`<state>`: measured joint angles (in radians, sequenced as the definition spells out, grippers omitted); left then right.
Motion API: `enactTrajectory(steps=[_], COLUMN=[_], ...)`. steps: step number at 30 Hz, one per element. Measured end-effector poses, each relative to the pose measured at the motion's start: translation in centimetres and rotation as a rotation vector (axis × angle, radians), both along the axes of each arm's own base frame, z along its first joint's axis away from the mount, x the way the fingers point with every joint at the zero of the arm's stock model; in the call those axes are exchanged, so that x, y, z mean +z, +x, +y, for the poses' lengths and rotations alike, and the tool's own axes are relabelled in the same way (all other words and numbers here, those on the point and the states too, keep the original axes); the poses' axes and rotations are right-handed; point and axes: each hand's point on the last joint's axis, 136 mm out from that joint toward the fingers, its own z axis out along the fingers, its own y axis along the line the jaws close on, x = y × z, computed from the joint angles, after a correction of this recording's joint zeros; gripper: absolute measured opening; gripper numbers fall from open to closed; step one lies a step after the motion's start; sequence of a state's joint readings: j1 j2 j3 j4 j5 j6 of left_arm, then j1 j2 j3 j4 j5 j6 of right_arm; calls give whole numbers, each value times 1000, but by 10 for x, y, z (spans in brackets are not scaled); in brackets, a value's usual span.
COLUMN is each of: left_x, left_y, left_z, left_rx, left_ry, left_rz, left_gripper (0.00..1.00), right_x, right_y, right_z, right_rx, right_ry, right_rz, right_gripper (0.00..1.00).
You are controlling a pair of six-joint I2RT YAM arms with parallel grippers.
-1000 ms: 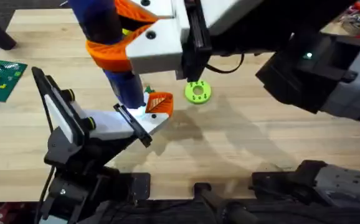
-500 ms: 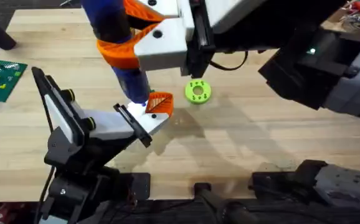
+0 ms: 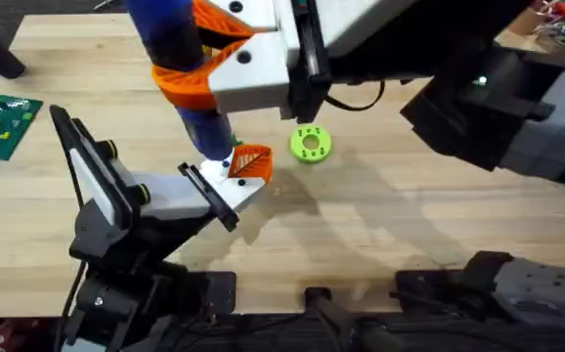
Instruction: Pick up the gripper from the table and insert it into the empty holder that is missing its gripper. Then pick up a screw, insert it into the mounting hole, and use the screwdriver to tighten it. Finally, clean up the table by picking up the vegetable and placing it into the bucket.
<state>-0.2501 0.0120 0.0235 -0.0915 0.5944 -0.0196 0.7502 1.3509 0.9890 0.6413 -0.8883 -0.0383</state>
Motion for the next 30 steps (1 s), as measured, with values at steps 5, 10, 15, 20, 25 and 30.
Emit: enactTrajectory(steps=[5, 10, 15, 20, 25, 30], left_x=[0, 0, 0, 0, 0, 0], left_y=[0, 0, 0, 0, 0, 0], left_z=[0, 0, 0, 0, 0, 0], left_rx=[0, 0, 0, 0, 0, 0], left_ry=[0, 0, 0, 0, 0, 0], left_rz=[0, 0, 0, 0, 0, 0], left_gripper=[7, 7, 7, 8, 7, 7], right_x=[-3, -5, -6, -7, -7, -8], right_y=[1, 2, 2, 2, 2, 2], right_z=[1, 2, 2, 2, 2, 2], right_rx=[0, 0, 0, 0, 0, 0], right_ry=[-6, -10, -14, -19, -20, -21], right_rz=[6, 11, 16, 21, 22, 23], right_gripper=[60, 62, 61, 62, 61, 60])
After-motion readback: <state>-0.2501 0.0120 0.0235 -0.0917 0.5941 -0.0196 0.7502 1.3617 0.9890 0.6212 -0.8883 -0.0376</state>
